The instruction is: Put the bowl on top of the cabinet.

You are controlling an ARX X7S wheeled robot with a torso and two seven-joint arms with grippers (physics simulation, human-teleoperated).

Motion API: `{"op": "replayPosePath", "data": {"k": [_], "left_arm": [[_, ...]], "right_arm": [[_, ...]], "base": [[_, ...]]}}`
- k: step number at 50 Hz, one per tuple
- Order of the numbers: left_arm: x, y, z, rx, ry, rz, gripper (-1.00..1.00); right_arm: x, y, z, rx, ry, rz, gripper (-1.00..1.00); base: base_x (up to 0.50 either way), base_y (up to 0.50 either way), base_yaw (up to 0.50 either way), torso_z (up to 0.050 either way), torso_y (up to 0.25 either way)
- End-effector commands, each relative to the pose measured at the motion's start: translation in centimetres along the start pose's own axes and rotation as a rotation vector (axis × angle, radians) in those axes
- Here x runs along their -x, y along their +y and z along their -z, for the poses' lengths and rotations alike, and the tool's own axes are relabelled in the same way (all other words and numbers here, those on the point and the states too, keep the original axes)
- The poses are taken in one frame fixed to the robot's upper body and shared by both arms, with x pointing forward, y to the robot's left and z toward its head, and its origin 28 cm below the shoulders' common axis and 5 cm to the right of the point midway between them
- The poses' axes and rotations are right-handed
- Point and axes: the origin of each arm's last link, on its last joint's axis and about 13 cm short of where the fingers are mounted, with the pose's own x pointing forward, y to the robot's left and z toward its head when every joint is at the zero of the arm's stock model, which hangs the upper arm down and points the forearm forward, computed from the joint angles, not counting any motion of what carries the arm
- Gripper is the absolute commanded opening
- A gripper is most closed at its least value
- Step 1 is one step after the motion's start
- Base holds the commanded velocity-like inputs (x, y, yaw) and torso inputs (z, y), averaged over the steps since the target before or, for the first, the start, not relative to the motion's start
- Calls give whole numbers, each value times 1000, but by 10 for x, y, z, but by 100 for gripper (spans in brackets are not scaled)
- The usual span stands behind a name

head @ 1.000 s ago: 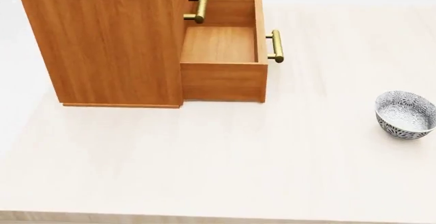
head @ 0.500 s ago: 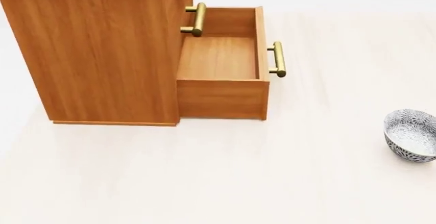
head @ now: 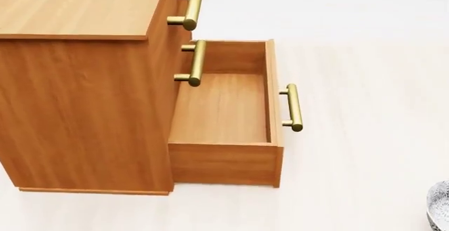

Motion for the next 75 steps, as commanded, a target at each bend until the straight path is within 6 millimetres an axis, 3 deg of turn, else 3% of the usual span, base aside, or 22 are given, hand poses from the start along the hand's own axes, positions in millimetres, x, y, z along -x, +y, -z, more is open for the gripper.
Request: {"op": "replayPosePath", "data": {"k": [1, 27, 41, 49, 55, 58, 67, 75], "left_arm": [[0, 0, 0, 0, 1, 0, 100], [1, 0, 1, -2, 1, -1, 100], [0, 0, 2, 1, 4, 0, 100], [0, 0, 2, 4, 5, 1, 100], [0, 0, 2, 5, 6, 0, 100], [0, 0, 2, 6, 6, -1, 100], [1, 0, 2, 7, 6, -2, 100], [1, -1, 4, -2, 13, 7, 100]], "right_arm": [[0, 0, 1, 7, 10, -9, 100], [-1, 5, 7, 17, 53, -57, 100], [-34, 7, -3, 74, 104, -68, 100], [-49, -7, -15, 242, 313, -219, 100], [-54, -14, -23, 240, 463, -263, 100], [-54, -17, -27, 308, 615, -258, 100], [-46, -27, -52, 292, 855, -395, 100], [-39, -40, -71, 298, 916, -355, 100]], "base": [[500, 0, 0, 0, 0], [500, 0, 0, 0, 1], [239, 0, 0, 0, 0], [0, 0, 0, 0, 0], [0, 0, 0, 0, 0], [0, 0, 0, 0, 0], [0, 0, 0, 0, 0], [0, 0, 0, 0, 0]]}}
